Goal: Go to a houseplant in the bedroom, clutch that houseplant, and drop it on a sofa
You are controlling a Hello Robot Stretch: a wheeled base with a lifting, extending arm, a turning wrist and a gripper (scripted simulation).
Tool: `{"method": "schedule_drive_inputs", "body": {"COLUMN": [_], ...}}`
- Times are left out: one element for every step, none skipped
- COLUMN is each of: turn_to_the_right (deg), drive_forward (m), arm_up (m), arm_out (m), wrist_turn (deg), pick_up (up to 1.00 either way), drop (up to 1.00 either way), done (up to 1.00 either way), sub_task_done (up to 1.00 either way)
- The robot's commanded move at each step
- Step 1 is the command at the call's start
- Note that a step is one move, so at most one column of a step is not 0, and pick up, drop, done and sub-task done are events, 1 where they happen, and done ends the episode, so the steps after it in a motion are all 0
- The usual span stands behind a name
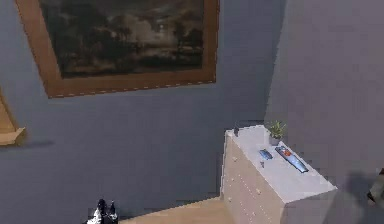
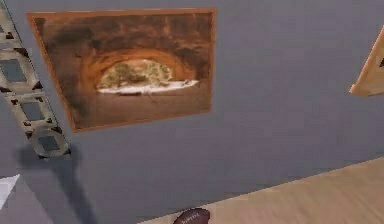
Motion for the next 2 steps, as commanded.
{"method": "schedule_drive_inputs", "body": {"turn_to_the_right": [0.0,-30.0], "drive_forward": [0.75,0.0], "arm_up": [0.0,0.0], "arm_out": [0.0,0.0], "wrist_turn": [0.0,0.0], "pick_up": [0.0,0.0], "drop": [0.0,0.0], "done": [0.0,0.0], "sub_task_done": [0.0,0.0]}}
